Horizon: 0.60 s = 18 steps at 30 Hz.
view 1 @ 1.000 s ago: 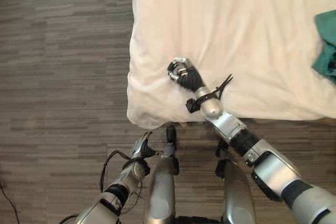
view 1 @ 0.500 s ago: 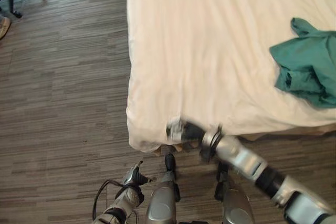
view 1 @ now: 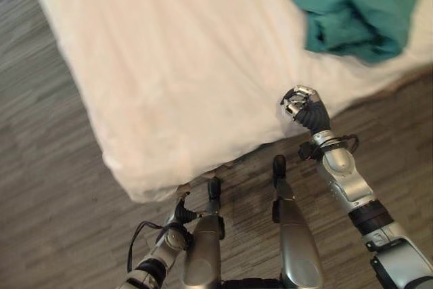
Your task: Tidy up the quilt and then pick up the clothes from the bed and put them into the laundry hamper.
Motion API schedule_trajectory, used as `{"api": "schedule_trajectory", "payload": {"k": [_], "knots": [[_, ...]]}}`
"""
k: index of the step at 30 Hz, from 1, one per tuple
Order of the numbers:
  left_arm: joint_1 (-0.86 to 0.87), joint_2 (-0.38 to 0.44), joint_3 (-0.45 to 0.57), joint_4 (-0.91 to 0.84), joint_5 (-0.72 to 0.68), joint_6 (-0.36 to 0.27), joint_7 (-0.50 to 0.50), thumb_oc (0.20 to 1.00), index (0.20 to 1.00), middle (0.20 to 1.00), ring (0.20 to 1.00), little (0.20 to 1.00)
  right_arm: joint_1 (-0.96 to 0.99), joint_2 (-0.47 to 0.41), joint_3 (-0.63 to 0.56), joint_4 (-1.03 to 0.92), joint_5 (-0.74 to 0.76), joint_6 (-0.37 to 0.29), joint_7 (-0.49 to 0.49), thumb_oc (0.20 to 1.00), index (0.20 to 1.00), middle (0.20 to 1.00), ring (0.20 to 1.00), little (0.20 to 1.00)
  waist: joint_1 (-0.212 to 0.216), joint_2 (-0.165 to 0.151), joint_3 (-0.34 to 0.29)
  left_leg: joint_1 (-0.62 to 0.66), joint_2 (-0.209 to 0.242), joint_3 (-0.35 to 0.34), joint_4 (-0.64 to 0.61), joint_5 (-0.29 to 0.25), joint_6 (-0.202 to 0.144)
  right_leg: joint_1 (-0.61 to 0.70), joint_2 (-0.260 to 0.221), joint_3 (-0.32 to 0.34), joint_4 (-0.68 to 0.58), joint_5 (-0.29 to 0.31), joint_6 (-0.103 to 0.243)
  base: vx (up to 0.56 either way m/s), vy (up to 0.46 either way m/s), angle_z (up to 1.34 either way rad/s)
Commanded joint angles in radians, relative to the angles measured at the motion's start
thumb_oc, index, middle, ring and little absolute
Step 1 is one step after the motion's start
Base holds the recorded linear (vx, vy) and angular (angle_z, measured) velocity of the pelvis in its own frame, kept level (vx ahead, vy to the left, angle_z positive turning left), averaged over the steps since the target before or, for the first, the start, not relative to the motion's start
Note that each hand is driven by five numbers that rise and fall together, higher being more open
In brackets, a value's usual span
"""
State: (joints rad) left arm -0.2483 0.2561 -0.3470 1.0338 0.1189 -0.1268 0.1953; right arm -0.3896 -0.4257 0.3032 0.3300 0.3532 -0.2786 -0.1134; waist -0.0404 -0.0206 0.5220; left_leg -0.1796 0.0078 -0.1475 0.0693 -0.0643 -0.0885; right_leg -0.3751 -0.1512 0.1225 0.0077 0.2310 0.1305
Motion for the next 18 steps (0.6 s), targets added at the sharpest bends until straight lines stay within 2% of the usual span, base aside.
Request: {"api": "schedule_trajectory", "payload": {"k": [1,2,3,4,5,6,7,9,10,11,12,13,15,16,18], "knots": [[0.006,0.000,-0.003,0.077,-0.024,-0.013,-0.034,1.000,1.000,1.000,1.000,1.000,0.207,-0.008,-0.071,0.015,-0.048,0.020,0.053,0.200,0.200,0.200,0.200,0.200,-0.049,-0.049,-0.113,0.080,0.009,0.050,0.050,-0.105,0.016,0.011,-0.053,-0.098,-0.079,-0.020,0.098,0.00,0.303,-0.02],[0.006,-0.010,-0.005,0.102,-0.012,-0.014,-0.037,1.000,1.000,1.000,1.000,1.000,0.241,0.009,-0.097,0.057,-0.050,0.029,0.049,0.200,0.200,0.200,0.200,0.200,-0.059,-0.049,-0.126,0.106,0.005,0.088,0.032,-0.101,0.020,0.015,-0.061,-0.101,-0.095,0.010,0.115,-0.03,0.196,-0.22],[0.006,-0.009,-0.004,0.102,-0.012,-0.014,-0.037,1.000,1.000,1.000,1.000,1.000,0.241,0.010,-0.097,0.056,-0.051,0.029,0.049,0.200,0.200,0.200,0.200,0.200,-0.060,-0.052,-0.127,0.104,0.001,0.088,0.030,-0.097,0.021,0.013,-0.064,-0.099,-0.095,0.011,0.116,-0.18,0.135,-0.77],[0.008,-0.014,-0.010,0.135,0.014,-0.005,-0.052,1.000,1.000,1.000,1.000,1.000,0.299,0.041,-0.122,0.153,-0.063,0.043,0.040,1.000,1.000,1.000,1.000,1.000,-0.065,-0.037,-0.151,0.115,0.022,0.157,0.005,-0.068,0.025,0.037,-0.075,-0.208,-0.095,-0.036,0.106,-0.16,0.069,-1.07],[0.008,-0.013,-0.010,0.135,0.014,-0.005,-0.052,1.000,1.000,1.000,1.000,1.000,0.299,0.041,-0.122,0.153,-0.063,0.043,0.040,1.000,1.000,1.000,1.000,1.000,-0.066,-0.039,-0.152,0.114,0.020,0.156,0.003,-0.065,0.026,0.036,-0.077,-0.208,-0.095,-0.035,0.106,-0.28,0.099,-1.16],[0.021,-0.004,-0.007,0.153,0.035,0.007,-0.066,1.000,1.000,1.000,1.000,1.000,0.318,0.061,-0.100,0.264,-0.109,0.061,0.039,1.000,1.000,1.000,1.000,1.000,-0.047,-0.017,-0.175,0.143,0.048,0.226,-0.031,-0.040,0.029,0.089,-0.081,-0.323,-0.028,-0.101,0.068,-0.13,0.033,-0.96],[0.021,-0.004,-0.007,0.153,0.035,0.007,-0.066,1.000,1.000,1.000,1.000,1.000,0.317,0.062,-0.100,0.264,-0.110,0.061,0.039,1.000,1.000,1.000,1.000,1.000,-0.048,-0.019,-0.176,0.142,0.045,0.226,-0.033,-0.037,0.030,0.087,-0.083,-0.322,-0.027,-0.100,0.068,-0.19,0.042,-1.39],[0.060,0.005,0.004,0.162,0.051,0.017,-0.081,1.000,1.000,1.000,1.000,1.000,0.313,0.079,-0.063,0.428,-0.202,0.091,0.025,1.000,1.000,1.000,1.000,1.000,-0.006,-0.002,-0.233,0.190,0.084,0.347,-0.081,0.021,0.031,0.213,-0.097,-0.456,0.091,-0.172,0.036,-0.15,-0.010,-1.95],[0.060,0.005,0.004,0.162,0.051,0.017,-0.080,1.000,1.000,1.000,1.000,1.000,0.312,0.079,-0.063,0.429,-0.202,0.090,0.025,1.000,1.000,1.000,1.000,1.000,-0.004,-0.002,-0.230,0.195,0.084,0.349,-0.083,0.021,0.031,0.216,-0.097,-0.454,0.091,-0.173,0.036,-0.10,-0.041,-1.89],[0.084,0.007,0.014,0.167,0.050,0.019,-0.087,1.000,1.000,1.000,1.000,1.000,0.306,0.089,-0.051,0.508,-0.227,0.102,0.025,1.000,1.000,1.000,1.000,1.000,0.019,0.006,-0.256,0.210,0.096,0.385,-0.109,0.035,0.034,0.252,-0.106,-0.484,0.110,-0.188,0.028,-0.02,-0.093,-1.49],[0.098,0.005,0.014,0.172,0.054,0.024,-0.091,1.000,1.000,1.000,1.000,1.000,0.301,0.096,-0.039,0.569,-0.259,0.114,0.020,1.000,1.000,1.000,1.000,1.000,0.036,0.016,-0.276,0.224,0.111,0.413,-0.121,0.032,0.026,0.296,-0.121,-0.516,0.125,-0.209,0.037,-0.09,-0.266,-1.95],[0.125,0.012,0.030,0.185,0.056,0.034,-0.097,1.000,1.000,1.000,1.000,1.000,0.290,0.110,-0.031,0.693,-0.297,0.139,0.019,1.000,1.000,1.000,1.000,1.000,0.074,0.024,-0.306,0.233,0.134,0.474,-0.138,0.058,0.017,0.358,-0.159,-0.580,0.122,-0.194,0.043,-0.07,-0.309,-1.59],[0.152,0.027,0.054,0.194,0.050,0.035,-0.104,1.000,1.000,1.000,1.000,1.000,0.287,0.107,-0.041,0.771,-0.311,0.151,0.015,1.000,1.000,1.000,1.000,1.000,0.099,0.023,-0.335,0.240,0.147,0.520,-0.146,0.066,0.008,0.412,-0.143,-0.590,0.062,-0.188,0.052,-0.01,-0.346,-1.79],[0.153,0.032,0.060,0.201,0.052,0.037,-0.106,1.000,1.000,1.000,1.000,1.000,0.296,0.113,-0.046,0.810,-0.312,0.156,0.018,1.000,1.000,1.000,1.000,1.000,0.100,0.016,-0.349,0.256,0.158,0.537,-0.144,0.069,-0.003,0.420,-0.104,-0.562,0.019,-0.200,0.046,0.08,-0.357,-2.37],[0.165,0.029,0.084,0.195,0.049,0.029,-0.098,1.000,1.000,1.000,1.000,1.000,0.317,0.109,-0.047,0.836,-0.319,0.163,0.023,1.000,1.000,1.000,1.000,1.000,0.094,0.017,-0.361,0.265,0.190,0.560,-0.090,0.067,-0.023,0.432,-0.076,-0.548,-0.043,-0.203,0.046,0.12,-0.278,-1.67]]}}
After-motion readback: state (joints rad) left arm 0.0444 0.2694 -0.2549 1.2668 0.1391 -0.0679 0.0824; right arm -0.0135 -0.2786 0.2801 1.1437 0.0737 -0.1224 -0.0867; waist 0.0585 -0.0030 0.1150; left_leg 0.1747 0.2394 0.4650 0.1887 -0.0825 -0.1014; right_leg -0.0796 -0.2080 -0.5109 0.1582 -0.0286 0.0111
